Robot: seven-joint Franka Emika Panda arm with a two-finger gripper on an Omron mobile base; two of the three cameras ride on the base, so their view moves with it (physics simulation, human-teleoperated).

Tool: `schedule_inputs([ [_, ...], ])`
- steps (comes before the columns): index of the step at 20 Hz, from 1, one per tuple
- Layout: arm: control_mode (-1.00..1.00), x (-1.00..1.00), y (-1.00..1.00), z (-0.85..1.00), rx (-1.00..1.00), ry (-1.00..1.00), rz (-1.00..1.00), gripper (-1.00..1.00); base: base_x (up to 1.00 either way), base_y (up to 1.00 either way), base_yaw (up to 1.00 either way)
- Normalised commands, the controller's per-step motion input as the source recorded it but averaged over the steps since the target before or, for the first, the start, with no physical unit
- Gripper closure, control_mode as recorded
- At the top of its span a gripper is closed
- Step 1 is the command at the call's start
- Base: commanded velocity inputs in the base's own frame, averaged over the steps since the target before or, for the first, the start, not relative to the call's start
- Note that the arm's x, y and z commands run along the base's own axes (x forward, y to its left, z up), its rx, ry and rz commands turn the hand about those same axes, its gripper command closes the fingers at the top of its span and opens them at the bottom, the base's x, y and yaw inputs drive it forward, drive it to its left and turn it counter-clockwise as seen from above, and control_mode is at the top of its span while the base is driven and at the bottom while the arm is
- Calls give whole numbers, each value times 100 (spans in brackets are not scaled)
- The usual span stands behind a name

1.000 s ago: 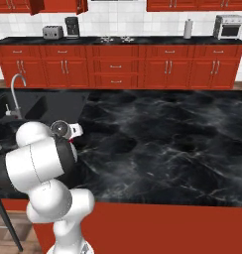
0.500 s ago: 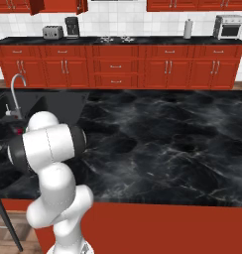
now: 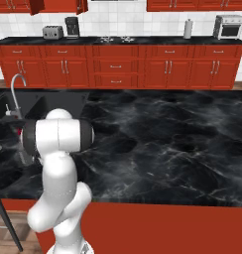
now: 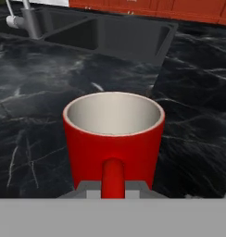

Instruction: Open the cabinet directly in front. Then move the liquor and the mug to the dining counter with the candle on it.

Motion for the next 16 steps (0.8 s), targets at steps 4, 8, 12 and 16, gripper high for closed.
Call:
schedule_inputs([
  [4,-100,0,-18,-52,11,-6,0,100,0,0,0],
  [8,-100,1,0,-6,0,1,0,100,0,0,0],
  [12,-100,0,0,-13,0,2,0,100,0,0,0],
  [16,-100,0,0,2,0,0,0,-100,0,0,0],
])
